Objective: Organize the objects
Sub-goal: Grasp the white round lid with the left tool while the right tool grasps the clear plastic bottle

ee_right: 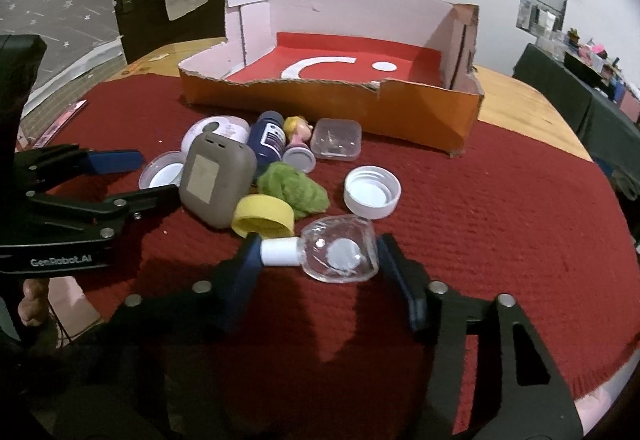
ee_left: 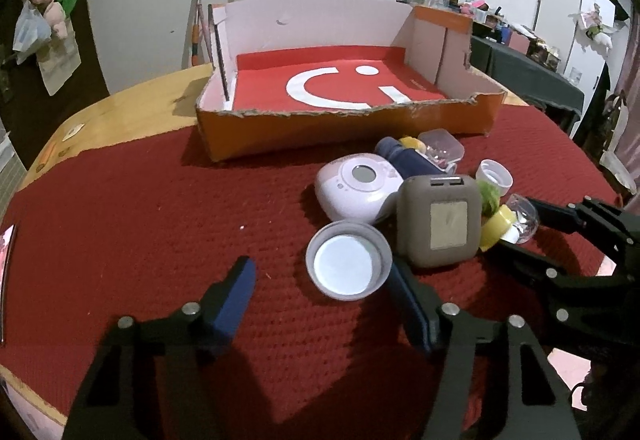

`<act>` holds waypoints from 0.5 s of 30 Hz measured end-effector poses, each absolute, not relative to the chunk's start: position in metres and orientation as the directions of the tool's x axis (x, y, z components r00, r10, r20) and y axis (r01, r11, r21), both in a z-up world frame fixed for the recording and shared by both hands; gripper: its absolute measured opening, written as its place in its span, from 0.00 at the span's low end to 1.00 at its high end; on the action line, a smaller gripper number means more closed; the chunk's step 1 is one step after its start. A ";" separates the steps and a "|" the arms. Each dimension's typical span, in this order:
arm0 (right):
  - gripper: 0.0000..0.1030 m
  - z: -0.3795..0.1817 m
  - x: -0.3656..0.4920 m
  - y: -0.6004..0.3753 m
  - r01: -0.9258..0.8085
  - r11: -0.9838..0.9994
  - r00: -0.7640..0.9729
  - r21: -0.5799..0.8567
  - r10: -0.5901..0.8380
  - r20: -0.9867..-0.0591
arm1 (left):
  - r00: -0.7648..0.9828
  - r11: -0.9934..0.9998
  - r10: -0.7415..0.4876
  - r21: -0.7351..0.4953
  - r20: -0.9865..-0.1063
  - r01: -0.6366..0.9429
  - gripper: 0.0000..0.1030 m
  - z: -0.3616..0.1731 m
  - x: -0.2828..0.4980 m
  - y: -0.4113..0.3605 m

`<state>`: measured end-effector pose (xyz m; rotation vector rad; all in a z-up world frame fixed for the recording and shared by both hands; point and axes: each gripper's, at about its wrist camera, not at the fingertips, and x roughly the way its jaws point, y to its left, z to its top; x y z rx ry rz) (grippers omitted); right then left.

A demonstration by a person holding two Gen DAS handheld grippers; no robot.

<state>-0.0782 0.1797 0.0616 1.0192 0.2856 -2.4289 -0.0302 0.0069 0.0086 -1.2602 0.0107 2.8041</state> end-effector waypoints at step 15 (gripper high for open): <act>0.53 0.072 -0.070 0.182 0.504 -0.863 -0.609 0.028 -0.378 -0.697 | -0.671 -0.997 0.068 -0.025 -0.738 -0.073 0.41 0.013 -0.024 0.010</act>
